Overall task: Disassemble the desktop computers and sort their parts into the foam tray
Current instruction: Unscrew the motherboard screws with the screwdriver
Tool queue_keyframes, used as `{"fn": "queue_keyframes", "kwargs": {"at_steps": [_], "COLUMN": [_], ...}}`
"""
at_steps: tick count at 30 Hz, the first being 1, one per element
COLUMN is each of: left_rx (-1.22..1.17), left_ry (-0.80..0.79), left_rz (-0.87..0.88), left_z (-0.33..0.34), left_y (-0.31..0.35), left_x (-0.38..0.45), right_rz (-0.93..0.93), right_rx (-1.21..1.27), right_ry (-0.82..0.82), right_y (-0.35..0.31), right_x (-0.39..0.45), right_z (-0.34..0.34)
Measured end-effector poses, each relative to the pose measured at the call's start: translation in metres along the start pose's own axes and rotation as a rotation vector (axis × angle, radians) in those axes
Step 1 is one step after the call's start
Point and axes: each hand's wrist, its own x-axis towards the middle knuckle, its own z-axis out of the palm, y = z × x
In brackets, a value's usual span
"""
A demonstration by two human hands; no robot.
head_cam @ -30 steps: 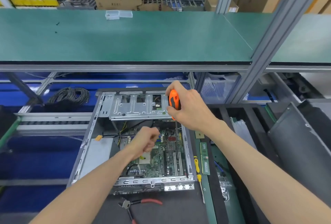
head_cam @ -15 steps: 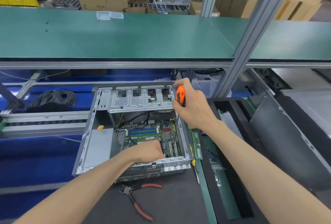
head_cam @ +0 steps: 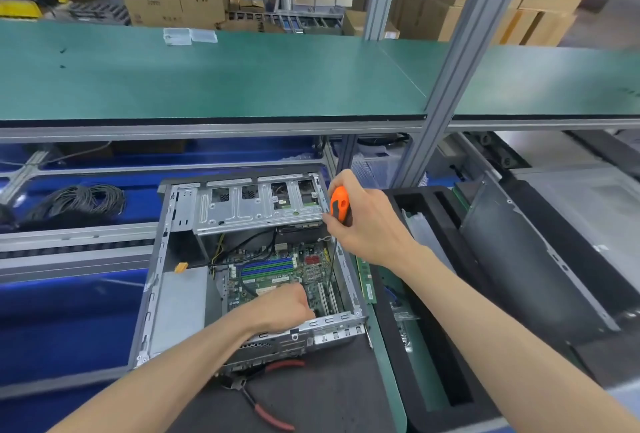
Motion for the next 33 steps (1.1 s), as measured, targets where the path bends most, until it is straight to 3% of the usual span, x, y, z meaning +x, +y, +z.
{"fn": "queue_keyframes", "kwargs": {"at_steps": [6, 10, 16, 20, 33], "left_rx": [0.050, 0.155, 0.279, 0.223, 0.080], "left_ry": [0.018, 0.214, 0.068, 0.000, -0.118], "left_rz": [0.050, 0.131, 0.262, 0.343, 0.425], "left_z": [0.001, -0.013, -0.016, -0.018, -0.010], "left_y": [-0.006, -0.006, 0.009, 0.002, -0.003], "left_x": [0.016, 0.040, 0.077, 0.085, 0.089], "right_rz": [-0.047, -0.009, 0.049, 0.121, 0.054], "right_rx": [-0.047, -0.020, 0.038, 0.120, 0.138], "right_ry": [-0.010, 0.044, 0.148, 0.222, 0.078], "right_y": [-0.008, -0.010, -0.010, -0.005, 0.001], "right_x": [-0.005, -0.003, -0.002, -0.004, 0.016], "right_z": [-0.002, -0.006, -0.001, 0.005, 0.024]}}
